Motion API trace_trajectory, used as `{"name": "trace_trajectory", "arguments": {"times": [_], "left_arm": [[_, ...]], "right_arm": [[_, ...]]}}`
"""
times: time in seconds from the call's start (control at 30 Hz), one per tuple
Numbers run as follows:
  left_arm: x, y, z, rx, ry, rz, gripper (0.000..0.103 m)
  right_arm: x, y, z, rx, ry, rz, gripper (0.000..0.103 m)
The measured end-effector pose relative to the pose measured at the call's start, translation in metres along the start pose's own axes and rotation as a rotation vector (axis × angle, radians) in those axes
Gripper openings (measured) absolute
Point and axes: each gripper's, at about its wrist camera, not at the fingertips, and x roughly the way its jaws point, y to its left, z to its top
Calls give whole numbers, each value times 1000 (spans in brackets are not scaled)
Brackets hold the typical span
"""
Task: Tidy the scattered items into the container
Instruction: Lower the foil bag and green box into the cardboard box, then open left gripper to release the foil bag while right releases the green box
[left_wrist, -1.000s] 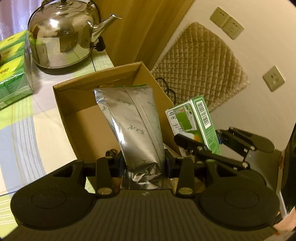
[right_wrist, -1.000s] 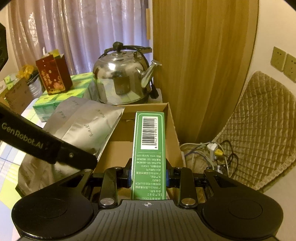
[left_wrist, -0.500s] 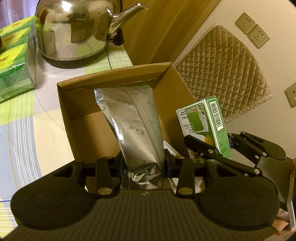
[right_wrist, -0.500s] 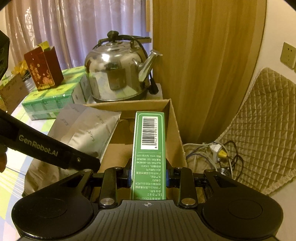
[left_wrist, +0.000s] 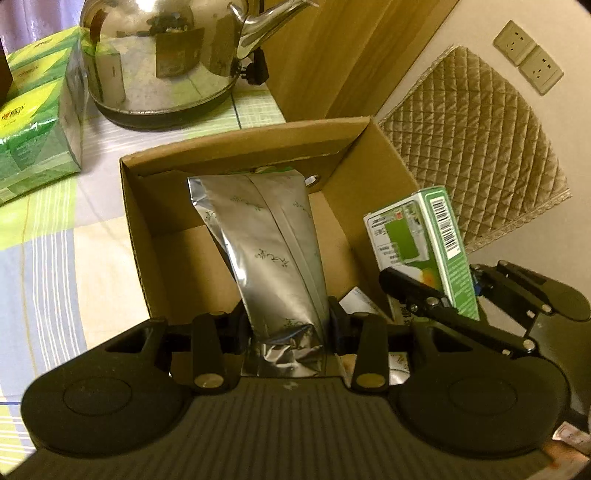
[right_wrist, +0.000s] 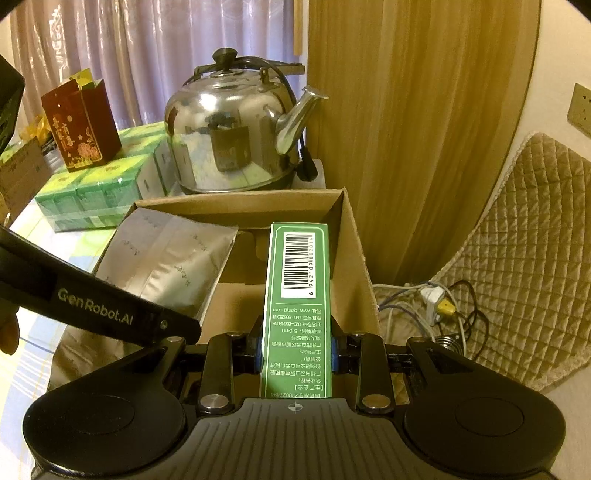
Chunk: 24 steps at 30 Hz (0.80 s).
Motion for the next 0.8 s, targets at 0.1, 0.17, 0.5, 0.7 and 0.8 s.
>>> {"name": "trace_trajectory", "arguments": {"times": [0.1,0.17,0.5,0.7,0.8], "left_arm": [[-2,1,0,-2,-14,8,38],[-6,1,-1,5,-28,10,39],[-30,9,-5,33,-71,1,39],[-43,14,-10,62,-91,6,40],[-45,18,-13,67,-91,7,40]], "right_arm": [[1,0,0,-2,1,1,28],[1,0,-1,0,2,1,28],[2,2,-3,-3,13,4,28],[7,9,-3,-10,25,10,28],[11,13,-3,-17,35,12,28]]}}
